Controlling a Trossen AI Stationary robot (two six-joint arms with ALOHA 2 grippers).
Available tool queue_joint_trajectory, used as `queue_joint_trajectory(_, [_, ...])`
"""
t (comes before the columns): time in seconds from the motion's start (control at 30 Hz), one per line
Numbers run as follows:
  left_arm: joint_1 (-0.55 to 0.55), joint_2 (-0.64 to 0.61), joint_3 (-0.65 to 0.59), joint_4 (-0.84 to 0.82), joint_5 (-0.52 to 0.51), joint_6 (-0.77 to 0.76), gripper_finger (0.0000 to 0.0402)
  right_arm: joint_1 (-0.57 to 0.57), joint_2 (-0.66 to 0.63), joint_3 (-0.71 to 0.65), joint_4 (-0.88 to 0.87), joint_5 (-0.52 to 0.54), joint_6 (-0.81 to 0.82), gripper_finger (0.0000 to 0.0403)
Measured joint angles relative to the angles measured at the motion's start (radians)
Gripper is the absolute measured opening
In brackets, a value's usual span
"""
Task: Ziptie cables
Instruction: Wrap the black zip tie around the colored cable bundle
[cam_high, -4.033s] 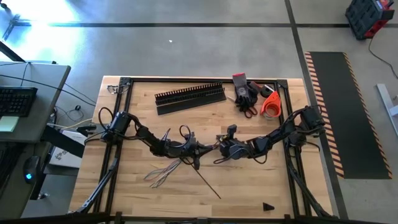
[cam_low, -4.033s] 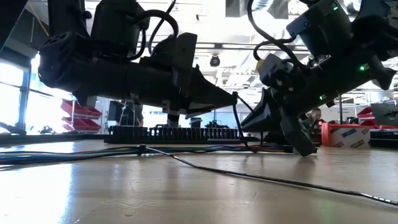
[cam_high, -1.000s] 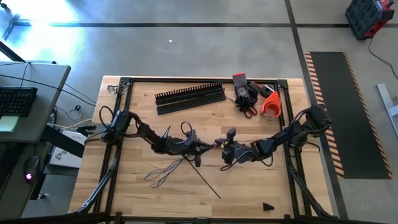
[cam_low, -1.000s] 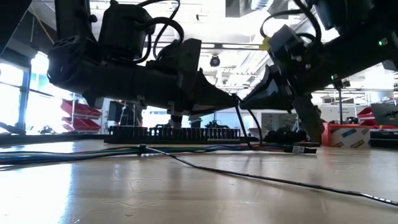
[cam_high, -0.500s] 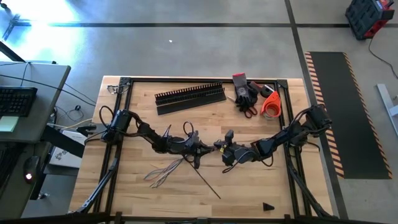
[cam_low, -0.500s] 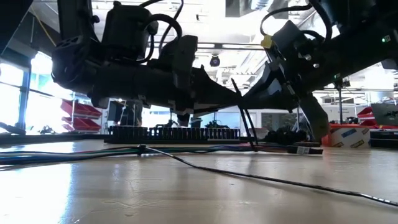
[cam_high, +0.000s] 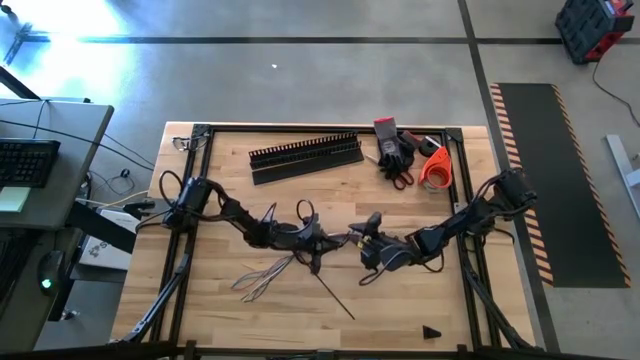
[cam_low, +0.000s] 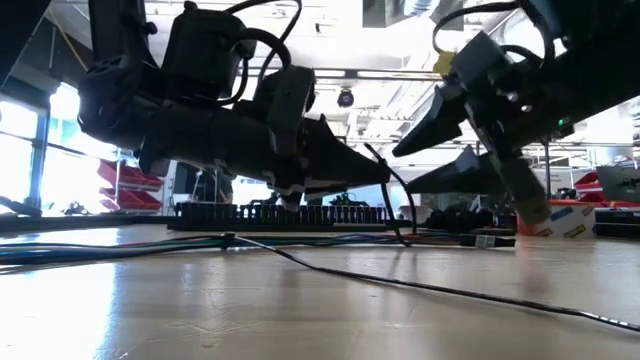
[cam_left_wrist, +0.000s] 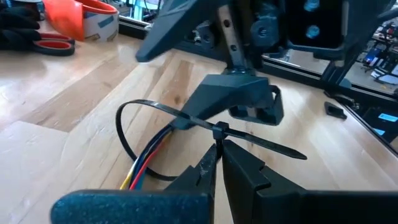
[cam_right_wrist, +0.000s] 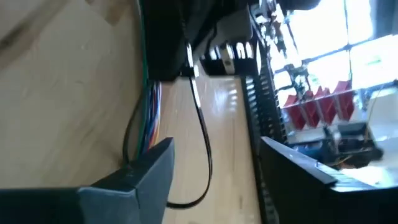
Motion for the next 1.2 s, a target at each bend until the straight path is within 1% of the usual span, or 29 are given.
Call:
queue_joint_trajectory(0.07, [-0.003,0.0,0.0,0.0,-0.006,0.0,0.0,-0.001,-0.002,0.0,-0.045,0.038,0.064,0.0222])
queue_joint_trajectory(0.17, [-0.003,0.0,0.0,0.001,-0.007,0.0,0.0,-0.014,-0.002,0.0,-0.071,0.111,0.121,0.0211])
queue_joint_trajectory(0.23, [-0.003,0.0,0.0,0.001,-0.007,0.0,0.0,-0.025,-0.003,0.0,-0.077,0.101,0.133,0.0197])
queue_joint_trajectory(0.3, [-0.003,0.0,0.0,0.001,-0.008,0.0,0.0,-0.036,-0.003,0.0,-0.085,0.048,0.134,0.0179])
queue_joint_trajectory(0.37, [-0.003,0.0,0.0,0.004,-0.008,0.0,0.0,-0.046,-0.003,0.0,-0.083,-0.013,0.134,0.0154])
queue_joint_trajectory(0.43, [-0.003,0.0,0.0,0.006,-0.009,-0.006,0.0,-0.054,-0.003,0.0,-0.084,-0.055,0.134,0.0121])
queue_joint_trajectory(0.57, [-0.003,0.0,0.0,0.006,-0.024,-0.01,0.0,-0.06,-0.003,0.0,-0.083,-0.075,0.135,0.0036])
queue_joint_trajectory(0.63, [-0.003,0.0,0.0,0.006,-0.025,-0.018,0.0,-0.06,-0.003,0.0,-0.082,-0.077,0.122,0.001])
queue_joint_trajectory(0.87, [0.01,0.0,0.0,0.006,-0.021,-0.086,0.0,-0.06,-0.003,0.0,-0.051,-0.081,0.085,0.0001])
queue_joint_trajectory(1.0, [0.023,0.0,0.0,0.005,0.017,-0.132,0.0,-0.051,-0.003,0.0,0.001,-0.083,0.023,0.0])
queue_joint_trajectory(1.07, [0.03,0.0,0.0,0.005,0.033,-0.148,0.0,-0.041,-0.003,0.0,0.006,-0.111,-0.015,0.0])
queue_joint_trajectory(1.2, [0.049,0.0,0.0,0.006,0.054,-0.16,0.0,-0.027,-0.003,0.013,-0.002,-0.182,-0.029,0.0])
